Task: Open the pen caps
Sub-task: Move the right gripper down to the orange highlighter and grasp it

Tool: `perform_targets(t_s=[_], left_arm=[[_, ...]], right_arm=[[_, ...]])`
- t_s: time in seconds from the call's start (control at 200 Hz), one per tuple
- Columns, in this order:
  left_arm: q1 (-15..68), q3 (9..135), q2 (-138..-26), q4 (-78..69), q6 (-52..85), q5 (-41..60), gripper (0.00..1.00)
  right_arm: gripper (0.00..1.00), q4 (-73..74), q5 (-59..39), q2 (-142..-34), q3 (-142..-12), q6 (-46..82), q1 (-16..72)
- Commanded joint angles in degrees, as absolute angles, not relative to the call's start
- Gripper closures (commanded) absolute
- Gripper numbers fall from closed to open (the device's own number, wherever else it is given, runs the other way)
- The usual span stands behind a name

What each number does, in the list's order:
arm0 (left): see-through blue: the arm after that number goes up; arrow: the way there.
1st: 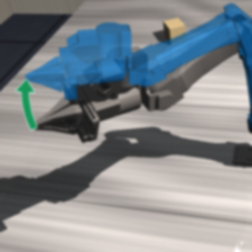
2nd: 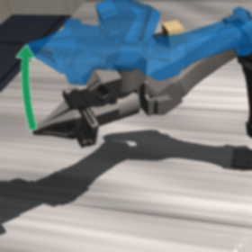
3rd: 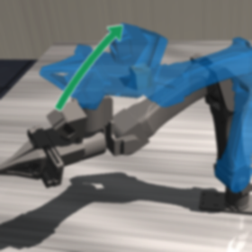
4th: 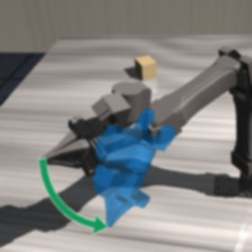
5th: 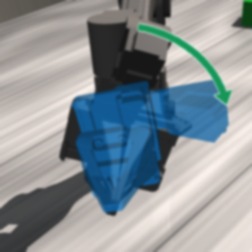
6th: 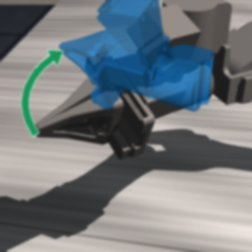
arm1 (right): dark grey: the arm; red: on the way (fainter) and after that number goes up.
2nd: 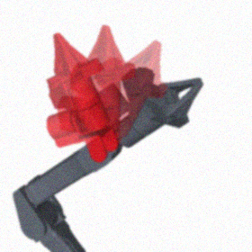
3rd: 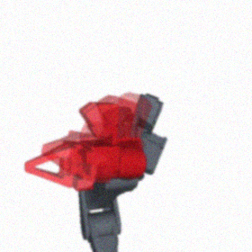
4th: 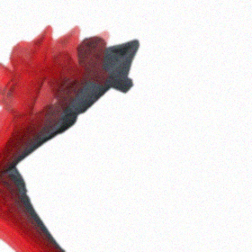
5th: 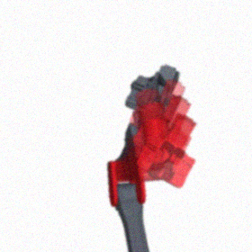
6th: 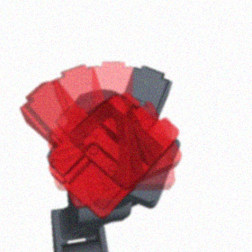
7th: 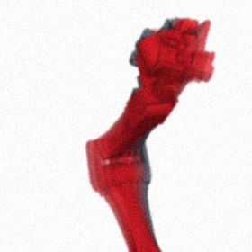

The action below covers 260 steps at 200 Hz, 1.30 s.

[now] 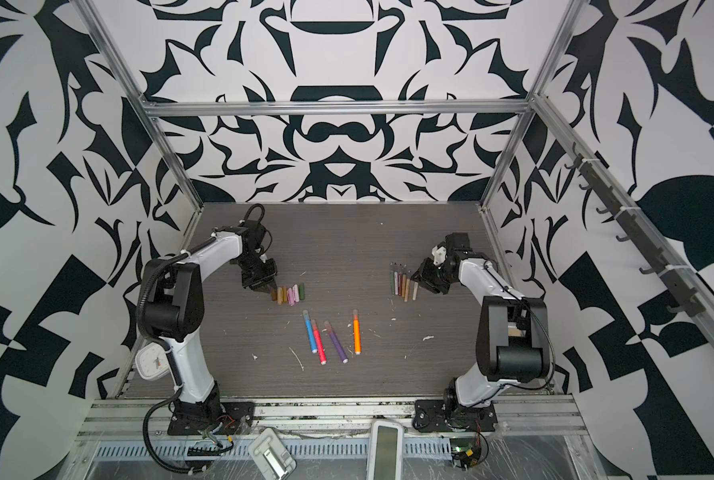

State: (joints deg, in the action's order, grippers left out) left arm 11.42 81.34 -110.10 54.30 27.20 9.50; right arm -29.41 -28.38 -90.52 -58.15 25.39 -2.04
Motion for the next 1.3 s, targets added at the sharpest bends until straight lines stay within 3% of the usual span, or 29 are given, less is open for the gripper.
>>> perform_targets(t_s=[0.0, 0.29, 0.665, 0.935, 1.11, 1.295], left_arm=[[11.3, 81.6, -107.2, 57.7, 28.2, 10.4, 0.73], [11.3, 77.3, -99.2, 47.5, 35.0, 16.4, 0.73], [11.3, 76.8, -95.8, 39.2, 39.3, 23.7, 0.73], [12.2, 64.4, -90.0, 26.2, 44.9, 30.9, 0.73], [11.5, 59.2, -86.2, 26.9, 44.8, 31.3, 0.73], [11.5, 57.0, -83.1, 25.5, 44.7, 32.6, 0.73]], right_arm=[[0.64, -30.4, -25.9, -87.6, -60.3, 24.2, 0.8], [0.64, -31.3, -19.7, -87.7, -60.8, 24.1, 16.2], [0.64, -29.3, -12.2, -87.6, -55.8, 35.7, 37.4], [0.64, -34.9, -4.0, -84.8, -54.2, 43.3, 50.4], [0.61, -36.8, -0.6, -86.3, -55.1, 49.0, 56.7], [0.62, -41.2, 2.4, -87.6, -57.3, 50.9, 57.0]])
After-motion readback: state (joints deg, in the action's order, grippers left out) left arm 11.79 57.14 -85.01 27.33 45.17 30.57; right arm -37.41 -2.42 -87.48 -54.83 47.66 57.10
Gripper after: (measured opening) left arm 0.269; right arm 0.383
